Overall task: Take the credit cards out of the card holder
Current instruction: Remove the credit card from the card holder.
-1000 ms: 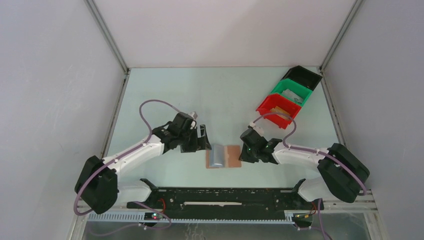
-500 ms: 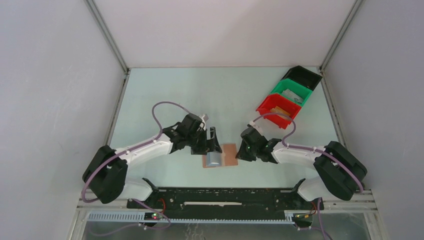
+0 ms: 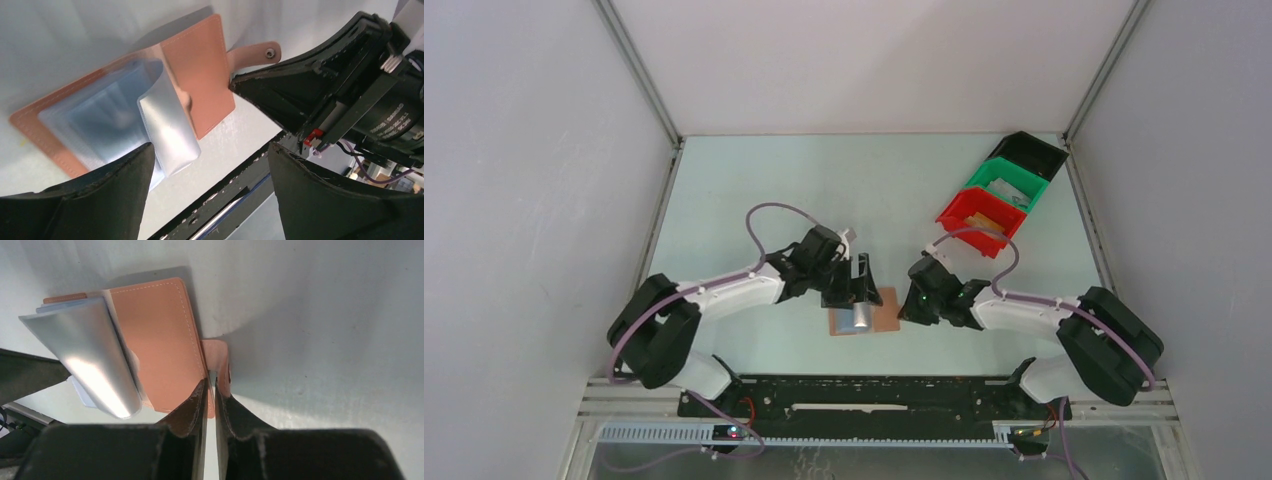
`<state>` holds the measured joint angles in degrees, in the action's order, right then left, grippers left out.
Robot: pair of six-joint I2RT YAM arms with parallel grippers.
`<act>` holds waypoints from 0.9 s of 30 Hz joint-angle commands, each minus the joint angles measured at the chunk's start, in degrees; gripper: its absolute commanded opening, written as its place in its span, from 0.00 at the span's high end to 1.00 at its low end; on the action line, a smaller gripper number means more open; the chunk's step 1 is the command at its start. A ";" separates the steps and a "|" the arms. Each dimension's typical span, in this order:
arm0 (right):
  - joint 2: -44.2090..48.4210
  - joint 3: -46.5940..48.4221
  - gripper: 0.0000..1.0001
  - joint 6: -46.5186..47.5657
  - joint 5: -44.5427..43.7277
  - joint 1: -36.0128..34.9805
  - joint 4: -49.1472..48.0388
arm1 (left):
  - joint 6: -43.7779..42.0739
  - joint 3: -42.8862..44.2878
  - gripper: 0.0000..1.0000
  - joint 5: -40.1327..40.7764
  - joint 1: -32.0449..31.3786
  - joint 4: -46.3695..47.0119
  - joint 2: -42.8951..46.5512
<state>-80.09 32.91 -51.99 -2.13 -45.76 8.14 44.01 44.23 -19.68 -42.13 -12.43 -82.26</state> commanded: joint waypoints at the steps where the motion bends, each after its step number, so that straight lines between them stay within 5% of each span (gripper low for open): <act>1: 2.40 -1.98 0.82 -0.30 -1.63 0.40 4.35 | 1.39 4.59 0.12 -5.03 -0.91 5.69 -3.51; 19: 24.95 -7.31 0.77 -0.62 -4.20 -0.52 1.82 | 5.91 9.13 0.12 -11.26 -3.08 16.20 -14.72; 27: 19.53 -8.82 0.77 -3.88 1.21 -4.25 -11.62 | 4.84 9.97 0.11 -9.87 -2.61 13.67 -14.36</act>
<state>-57.47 24.93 -53.30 -3.86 -49.34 5.98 49.54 51.18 -29.39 -44.80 1.83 -97.78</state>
